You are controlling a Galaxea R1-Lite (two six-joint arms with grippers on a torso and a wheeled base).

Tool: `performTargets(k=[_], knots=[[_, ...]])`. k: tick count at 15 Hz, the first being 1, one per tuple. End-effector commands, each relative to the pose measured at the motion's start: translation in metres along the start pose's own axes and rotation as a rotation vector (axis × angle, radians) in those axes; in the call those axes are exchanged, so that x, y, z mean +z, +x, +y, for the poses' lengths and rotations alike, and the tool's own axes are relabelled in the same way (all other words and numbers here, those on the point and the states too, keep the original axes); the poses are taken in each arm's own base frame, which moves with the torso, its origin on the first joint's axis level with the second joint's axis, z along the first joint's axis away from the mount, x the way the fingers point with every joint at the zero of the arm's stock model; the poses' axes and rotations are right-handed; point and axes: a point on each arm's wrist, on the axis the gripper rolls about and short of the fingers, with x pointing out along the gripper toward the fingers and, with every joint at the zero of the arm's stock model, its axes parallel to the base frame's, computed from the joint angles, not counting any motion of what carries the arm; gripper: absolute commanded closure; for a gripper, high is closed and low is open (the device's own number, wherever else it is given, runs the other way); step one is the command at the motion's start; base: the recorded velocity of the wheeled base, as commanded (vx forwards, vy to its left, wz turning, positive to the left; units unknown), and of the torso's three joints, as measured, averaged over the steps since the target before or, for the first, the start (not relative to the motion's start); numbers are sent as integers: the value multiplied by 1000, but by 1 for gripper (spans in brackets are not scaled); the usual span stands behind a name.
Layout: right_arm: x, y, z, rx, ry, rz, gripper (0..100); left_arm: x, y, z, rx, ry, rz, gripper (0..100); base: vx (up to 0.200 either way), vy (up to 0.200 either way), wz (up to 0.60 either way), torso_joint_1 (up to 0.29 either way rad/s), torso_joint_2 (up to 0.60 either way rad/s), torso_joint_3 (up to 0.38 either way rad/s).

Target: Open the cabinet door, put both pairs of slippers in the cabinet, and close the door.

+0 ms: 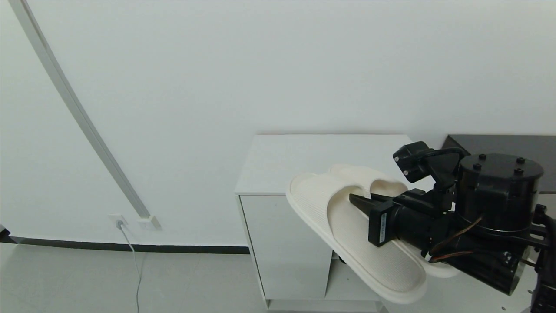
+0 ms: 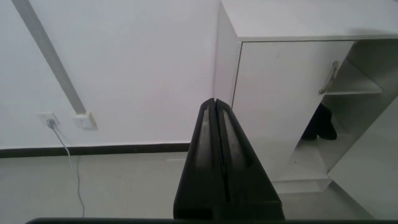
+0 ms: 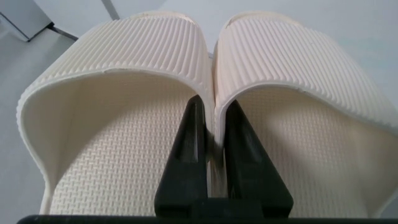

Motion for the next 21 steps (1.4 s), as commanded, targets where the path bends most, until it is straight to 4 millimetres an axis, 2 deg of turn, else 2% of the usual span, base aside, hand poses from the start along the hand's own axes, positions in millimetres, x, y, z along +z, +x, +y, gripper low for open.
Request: performTargets(k=[1, 5, 19, 21], knots=[[-2, 1, 1, 1, -2, 6, 100, 0, 0, 0, 0, 0, 0, 100, 0, 0, 0, 0, 0, 0], [-3, 2, 4, 10, -4, 11, 100, 0, 0, 0, 0, 1, 0, 100, 0, 0, 0, 0, 0, 0], [-7, 0, 5, 16, -6, 19, 100, 0, 0, 0, 0, 3, 0, 100, 0, -200, 0, 3, 2, 4], [-7, -1, 4, 16, -10, 13, 100, 0, 0, 0, 0, 1, 0, 100, 0, 0, 0, 0, 0, 0]])
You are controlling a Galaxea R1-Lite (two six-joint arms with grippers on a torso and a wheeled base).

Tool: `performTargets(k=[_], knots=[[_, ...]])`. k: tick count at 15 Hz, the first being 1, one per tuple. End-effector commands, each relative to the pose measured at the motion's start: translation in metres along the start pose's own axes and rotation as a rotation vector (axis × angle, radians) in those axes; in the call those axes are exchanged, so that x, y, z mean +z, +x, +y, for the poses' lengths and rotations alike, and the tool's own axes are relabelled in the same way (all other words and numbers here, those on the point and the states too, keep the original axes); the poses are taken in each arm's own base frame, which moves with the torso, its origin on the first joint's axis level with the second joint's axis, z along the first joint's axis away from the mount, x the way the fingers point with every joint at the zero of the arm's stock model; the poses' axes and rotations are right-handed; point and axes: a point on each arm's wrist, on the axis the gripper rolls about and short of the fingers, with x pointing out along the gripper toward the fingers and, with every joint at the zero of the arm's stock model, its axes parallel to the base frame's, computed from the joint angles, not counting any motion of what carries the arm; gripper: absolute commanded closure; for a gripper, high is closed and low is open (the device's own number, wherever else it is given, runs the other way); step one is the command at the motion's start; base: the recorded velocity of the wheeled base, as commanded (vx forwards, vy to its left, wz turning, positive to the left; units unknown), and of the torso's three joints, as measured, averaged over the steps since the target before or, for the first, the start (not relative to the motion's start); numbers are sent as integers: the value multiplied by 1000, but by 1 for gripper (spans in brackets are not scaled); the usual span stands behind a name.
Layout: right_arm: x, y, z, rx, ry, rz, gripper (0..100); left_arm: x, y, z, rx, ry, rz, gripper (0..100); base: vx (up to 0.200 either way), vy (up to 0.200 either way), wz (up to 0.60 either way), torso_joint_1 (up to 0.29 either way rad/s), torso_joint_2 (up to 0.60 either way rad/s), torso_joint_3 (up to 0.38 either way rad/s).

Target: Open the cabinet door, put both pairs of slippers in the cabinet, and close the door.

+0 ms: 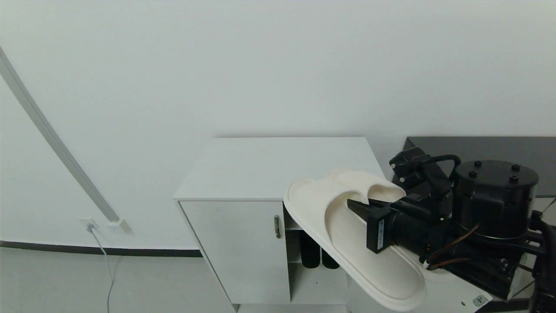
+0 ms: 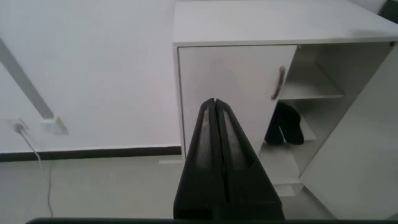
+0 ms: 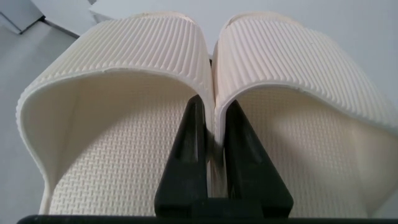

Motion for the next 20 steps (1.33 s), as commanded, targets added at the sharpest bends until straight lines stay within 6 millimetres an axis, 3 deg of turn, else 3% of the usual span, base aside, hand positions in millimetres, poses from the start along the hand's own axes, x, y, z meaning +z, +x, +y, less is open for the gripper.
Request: performTargets(k=[1, 20], knots=[[-2, -2, -1, -2, -10, 2, 100, 0, 0, 0, -1, 0, 1, 100, 0, 0, 0, 0, 0, 0], [-10, -5, -1, 13, -56, 6, 100, 0, 0, 0, -1, -2, 1, 100, 0, 0, -32, 0, 0, 0]])
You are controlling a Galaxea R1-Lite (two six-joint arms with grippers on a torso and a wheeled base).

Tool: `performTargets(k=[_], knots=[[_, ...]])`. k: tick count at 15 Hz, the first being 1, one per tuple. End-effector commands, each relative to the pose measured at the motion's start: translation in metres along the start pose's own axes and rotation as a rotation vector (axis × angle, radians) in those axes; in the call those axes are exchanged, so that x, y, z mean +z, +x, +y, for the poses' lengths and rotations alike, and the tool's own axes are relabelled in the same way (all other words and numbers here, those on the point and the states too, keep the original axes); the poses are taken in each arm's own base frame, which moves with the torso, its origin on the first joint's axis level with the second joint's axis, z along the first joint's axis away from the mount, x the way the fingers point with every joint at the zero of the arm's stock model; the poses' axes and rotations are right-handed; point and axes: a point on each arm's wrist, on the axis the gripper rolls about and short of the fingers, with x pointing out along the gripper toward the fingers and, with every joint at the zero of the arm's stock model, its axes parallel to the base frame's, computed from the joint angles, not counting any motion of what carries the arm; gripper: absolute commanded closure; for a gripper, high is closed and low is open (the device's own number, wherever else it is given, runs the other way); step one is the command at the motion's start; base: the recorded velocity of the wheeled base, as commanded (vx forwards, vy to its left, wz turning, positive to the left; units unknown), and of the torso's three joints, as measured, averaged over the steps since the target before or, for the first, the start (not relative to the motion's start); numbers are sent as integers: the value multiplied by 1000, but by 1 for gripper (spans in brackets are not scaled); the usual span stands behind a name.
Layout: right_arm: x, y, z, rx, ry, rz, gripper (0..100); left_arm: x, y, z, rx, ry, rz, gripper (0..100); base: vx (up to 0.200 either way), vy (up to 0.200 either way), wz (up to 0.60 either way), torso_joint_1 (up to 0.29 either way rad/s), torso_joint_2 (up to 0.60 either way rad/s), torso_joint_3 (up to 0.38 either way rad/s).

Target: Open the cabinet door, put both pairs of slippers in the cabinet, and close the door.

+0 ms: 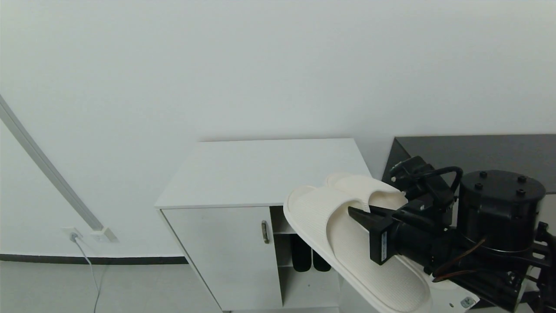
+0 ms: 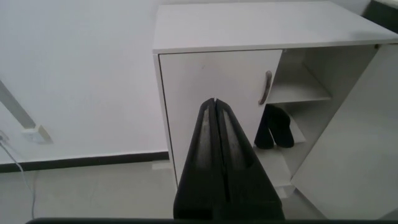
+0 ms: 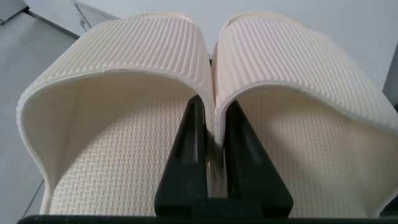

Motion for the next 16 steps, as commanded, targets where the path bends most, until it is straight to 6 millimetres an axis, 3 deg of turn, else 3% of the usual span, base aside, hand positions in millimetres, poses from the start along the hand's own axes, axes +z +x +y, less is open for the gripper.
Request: performTargets(k=[1, 16], knots=[[-2, 0, 1, 4, -2, 6, 100, 0, 0, 0, 0, 0, 0, 100, 0, 0, 0, -41, 51, 56], [-14, -3, 0, 6, -17, 15, 100, 0, 0, 0, 0, -8, 0, 100, 0, 0, 0, -179, 414, 234]])
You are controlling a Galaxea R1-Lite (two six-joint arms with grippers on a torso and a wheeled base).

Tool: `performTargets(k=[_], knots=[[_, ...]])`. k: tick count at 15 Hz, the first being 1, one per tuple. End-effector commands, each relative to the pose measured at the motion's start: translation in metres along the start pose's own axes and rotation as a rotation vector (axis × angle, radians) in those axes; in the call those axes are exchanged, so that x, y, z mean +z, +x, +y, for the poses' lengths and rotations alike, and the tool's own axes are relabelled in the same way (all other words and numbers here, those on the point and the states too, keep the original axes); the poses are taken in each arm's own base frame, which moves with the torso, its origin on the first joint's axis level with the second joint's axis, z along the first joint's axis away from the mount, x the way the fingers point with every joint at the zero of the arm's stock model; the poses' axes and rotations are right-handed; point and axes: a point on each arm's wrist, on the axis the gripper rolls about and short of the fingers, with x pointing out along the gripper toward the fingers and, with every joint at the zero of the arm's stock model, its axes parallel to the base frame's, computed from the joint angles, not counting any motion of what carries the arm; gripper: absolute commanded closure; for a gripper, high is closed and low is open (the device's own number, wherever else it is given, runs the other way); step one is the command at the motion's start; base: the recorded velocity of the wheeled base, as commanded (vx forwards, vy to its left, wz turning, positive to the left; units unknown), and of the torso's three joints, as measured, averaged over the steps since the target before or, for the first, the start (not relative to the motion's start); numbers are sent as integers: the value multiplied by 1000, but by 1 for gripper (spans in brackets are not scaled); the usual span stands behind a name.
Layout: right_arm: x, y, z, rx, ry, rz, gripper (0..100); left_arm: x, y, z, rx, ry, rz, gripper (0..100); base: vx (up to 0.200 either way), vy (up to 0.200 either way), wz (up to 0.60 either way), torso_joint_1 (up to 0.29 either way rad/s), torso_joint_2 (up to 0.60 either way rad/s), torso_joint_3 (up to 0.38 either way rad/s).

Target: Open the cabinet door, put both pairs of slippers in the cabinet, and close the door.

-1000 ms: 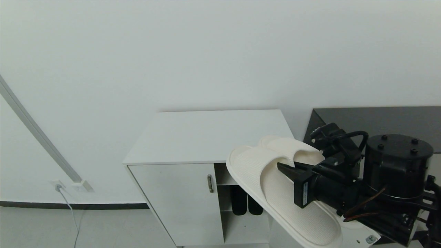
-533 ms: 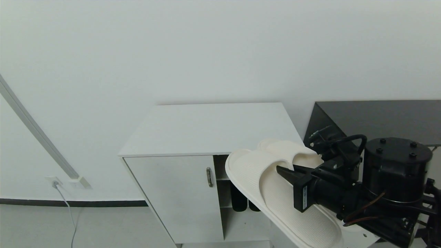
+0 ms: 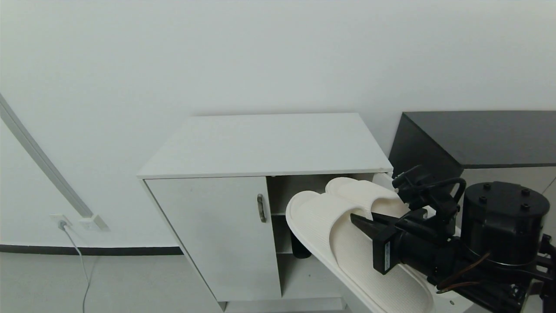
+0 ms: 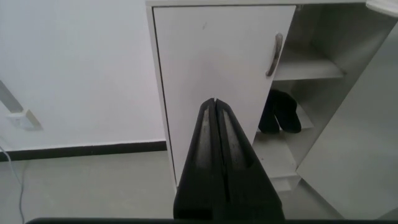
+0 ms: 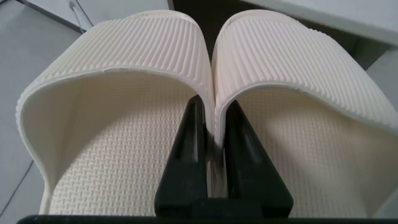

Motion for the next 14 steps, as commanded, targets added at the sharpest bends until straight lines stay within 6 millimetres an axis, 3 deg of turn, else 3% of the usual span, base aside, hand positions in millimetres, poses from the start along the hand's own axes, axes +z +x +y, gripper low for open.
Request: performTargets(k=[1, 14], knots=[[-4, 3, 0, 0, -1, 15, 100, 0, 0, 0, 0, 0, 0, 100, 0, 0, 0, -227, 554, 320], [-7, 3, 4, 15, -5, 18, 100, 0, 0, 0, 15, -15, 0, 100, 0, 0, 0, -179, 510, 328]])
